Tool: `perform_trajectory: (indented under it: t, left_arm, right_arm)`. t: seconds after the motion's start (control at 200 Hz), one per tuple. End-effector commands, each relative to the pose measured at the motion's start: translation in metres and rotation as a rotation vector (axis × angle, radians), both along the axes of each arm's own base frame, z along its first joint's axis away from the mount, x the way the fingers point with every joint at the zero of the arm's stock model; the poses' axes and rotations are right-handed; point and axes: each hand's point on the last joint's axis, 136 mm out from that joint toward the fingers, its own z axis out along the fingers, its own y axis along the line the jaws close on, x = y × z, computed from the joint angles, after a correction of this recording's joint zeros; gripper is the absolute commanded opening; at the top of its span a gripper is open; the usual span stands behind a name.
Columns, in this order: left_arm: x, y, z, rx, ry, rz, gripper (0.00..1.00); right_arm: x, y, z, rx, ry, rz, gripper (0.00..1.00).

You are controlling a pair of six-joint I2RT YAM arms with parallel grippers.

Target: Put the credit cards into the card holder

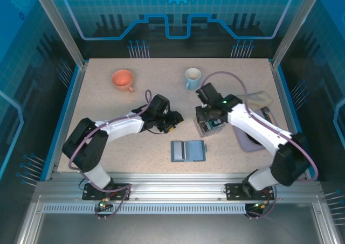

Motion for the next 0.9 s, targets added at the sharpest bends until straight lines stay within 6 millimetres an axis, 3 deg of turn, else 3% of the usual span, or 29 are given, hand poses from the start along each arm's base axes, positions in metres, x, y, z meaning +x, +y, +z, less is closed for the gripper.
perform_trajectory:
  t: [0.0, 0.18, 0.385, 0.74, 0.855, 0.895]
  left_arm:
    - [0.000, -0.010, 0.034, -0.126, -0.099, -0.063, 0.55]
    - [-0.005, -0.030, 0.074, -0.323, -0.184, -0.162, 0.59]
    - [-0.004, -0.050, 0.100, -0.482, -0.212, -0.238, 0.57]
    - [-0.007, -0.052, 0.115, -0.509, -0.247, -0.264, 0.33]
    - [-0.008, -0.049, 0.117, -0.505, -0.260, -0.256, 0.25]
    - [-0.008, -0.049, 0.118, -0.505, -0.263, -0.256, 0.24]
  right_arm:
    - [-0.008, 0.009, 0.013, 0.273, 0.044, -0.031, 0.00]
    - [-0.013, 0.013, 0.042, 0.637, 0.061, -0.037, 0.00]
    - [-0.014, 0.020, 0.059, 0.825, 0.098, -0.012, 0.00]
    - [-0.011, 0.018, 0.052, 0.869, 0.130, -0.037, 0.00]
    - [-0.010, 0.014, 0.047, 0.851, 0.137, -0.057, 0.00]
    - [-0.014, 0.012, 0.035, 0.839, 0.163, -0.074, 0.00]
